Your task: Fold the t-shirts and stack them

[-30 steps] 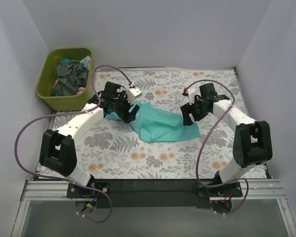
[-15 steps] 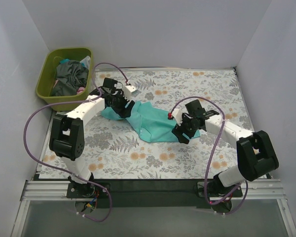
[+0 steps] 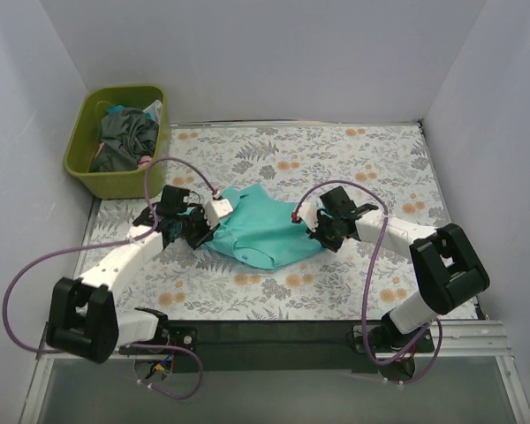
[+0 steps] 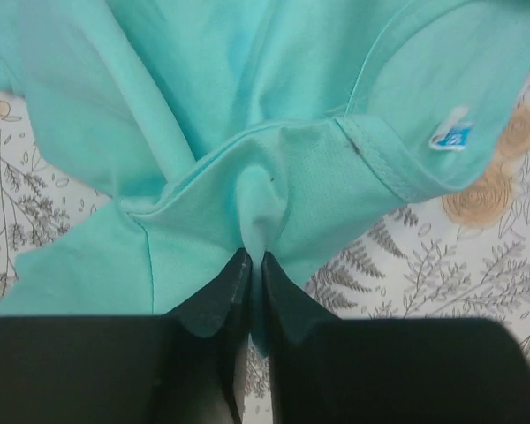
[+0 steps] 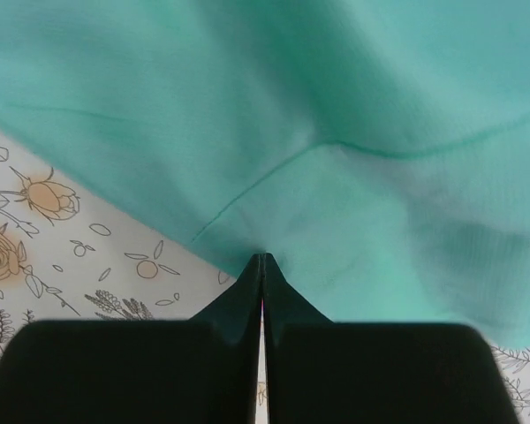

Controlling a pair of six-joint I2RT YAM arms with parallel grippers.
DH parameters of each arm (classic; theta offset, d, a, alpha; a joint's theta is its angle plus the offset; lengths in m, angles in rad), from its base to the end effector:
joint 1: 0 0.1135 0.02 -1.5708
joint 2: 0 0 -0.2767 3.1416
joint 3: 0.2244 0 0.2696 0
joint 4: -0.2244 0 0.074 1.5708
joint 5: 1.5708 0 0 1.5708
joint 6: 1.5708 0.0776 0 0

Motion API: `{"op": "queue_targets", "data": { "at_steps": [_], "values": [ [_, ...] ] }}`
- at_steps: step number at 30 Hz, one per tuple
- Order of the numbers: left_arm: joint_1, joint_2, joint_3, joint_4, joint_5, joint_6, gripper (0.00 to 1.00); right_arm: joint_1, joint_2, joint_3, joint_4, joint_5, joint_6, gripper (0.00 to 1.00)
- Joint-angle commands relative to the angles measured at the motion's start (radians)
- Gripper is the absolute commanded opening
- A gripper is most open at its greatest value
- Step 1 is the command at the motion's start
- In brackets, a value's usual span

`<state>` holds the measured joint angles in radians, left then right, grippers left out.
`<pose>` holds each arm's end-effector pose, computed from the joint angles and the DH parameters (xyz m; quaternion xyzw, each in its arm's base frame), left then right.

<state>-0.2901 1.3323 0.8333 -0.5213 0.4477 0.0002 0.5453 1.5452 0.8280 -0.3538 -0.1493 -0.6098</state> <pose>0.2677 -0.1150 0.1866 0.1954 0.9198 -0.2497 0.2314 0.2699 0.1772 0.1303 -0.5430 0.7995 0.0643 0.2488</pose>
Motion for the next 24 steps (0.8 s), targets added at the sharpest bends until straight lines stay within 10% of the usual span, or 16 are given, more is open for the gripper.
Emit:
{"op": "queue_targets", "data": {
  "at_steps": [1, 13, 17, 24],
  "values": [
    [0.002, -0.19, -0.137, -0.002, -0.053, 0.241, 0.13, -0.03, -0.029, -0.017, -0.017, 0.021, -0.021, 0.01],
    [0.006, -0.369, -0.137, -0.19, 0.022, 0.17, 0.57, -0.044, -0.154, -0.01, -0.134, -0.013, -0.085, 0.03],
    [0.006, -0.256, -0.108, -0.116, 0.083, 0.14, 0.51, -0.041, -0.209, 0.003, -0.157, -0.104, -0.107, 0.55],
    [0.005, -0.039, -0.033, -0.062, 0.18, 0.218, 0.49, 0.033, -0.188, -0.032, -0.12, -0.168, -0.166, 0.62]
  ]
}}
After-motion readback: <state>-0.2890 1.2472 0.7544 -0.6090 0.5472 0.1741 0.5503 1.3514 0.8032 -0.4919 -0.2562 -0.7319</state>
